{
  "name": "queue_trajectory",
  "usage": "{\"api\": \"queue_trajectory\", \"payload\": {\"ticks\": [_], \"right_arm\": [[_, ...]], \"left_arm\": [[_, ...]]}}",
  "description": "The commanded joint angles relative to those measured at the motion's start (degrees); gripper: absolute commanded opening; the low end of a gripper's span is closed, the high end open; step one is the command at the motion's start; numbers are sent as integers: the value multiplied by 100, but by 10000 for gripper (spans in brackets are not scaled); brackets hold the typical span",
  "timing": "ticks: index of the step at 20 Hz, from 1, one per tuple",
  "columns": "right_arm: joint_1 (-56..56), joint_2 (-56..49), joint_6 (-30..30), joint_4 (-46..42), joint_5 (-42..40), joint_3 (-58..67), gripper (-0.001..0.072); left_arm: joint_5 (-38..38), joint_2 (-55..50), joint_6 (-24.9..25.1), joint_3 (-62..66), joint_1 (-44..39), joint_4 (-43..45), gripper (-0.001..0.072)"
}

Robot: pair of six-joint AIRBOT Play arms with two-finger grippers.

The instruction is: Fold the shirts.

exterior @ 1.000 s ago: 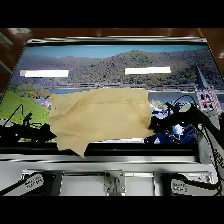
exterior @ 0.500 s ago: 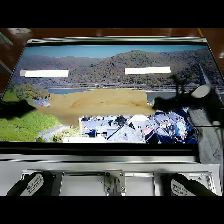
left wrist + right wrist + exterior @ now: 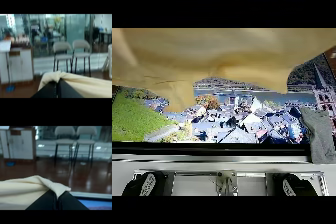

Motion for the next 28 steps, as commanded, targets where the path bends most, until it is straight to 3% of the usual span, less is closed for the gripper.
{"api": "queue_trajectory", "payload": {"ticks": [1,7,13,15,18,21,24,26,28], "right_arm": [[7,651,284,-675,977,439,58],[7,831,763,-1869,3582,435,58],[7,11,776,-2044,5106,264,59],[7,-317,754,-1956,5110,-332,58],[7,-767,807,-1937,4245,-1845,58],[9,-1480,1067,-1561,2496,-3185,58],[11,-2590,1093,-975,772,-3386,59],[11,-3198,1071,-610,-450,-3386,58],[13,-3648,1071,-90,-1504,-3386,59]], "left_arm": [[-293,363,-223,820,2,33,37],[-2942,577,-671,636,4,1064,38],[-3405,564,-671,-1082,2,1058,38],[-3401,527,-566,-1971,2,1060,38],[-3230,337,-415,-3425,2,1060,38],[-2015,-83,-407,-4868,0,1027,38],[-831,-962,-190,-5510,-238,883,38],[-243,-1626,168,-5480,-682,879,38],[822,-2170,170,-5482,-1217,879,38]]}}
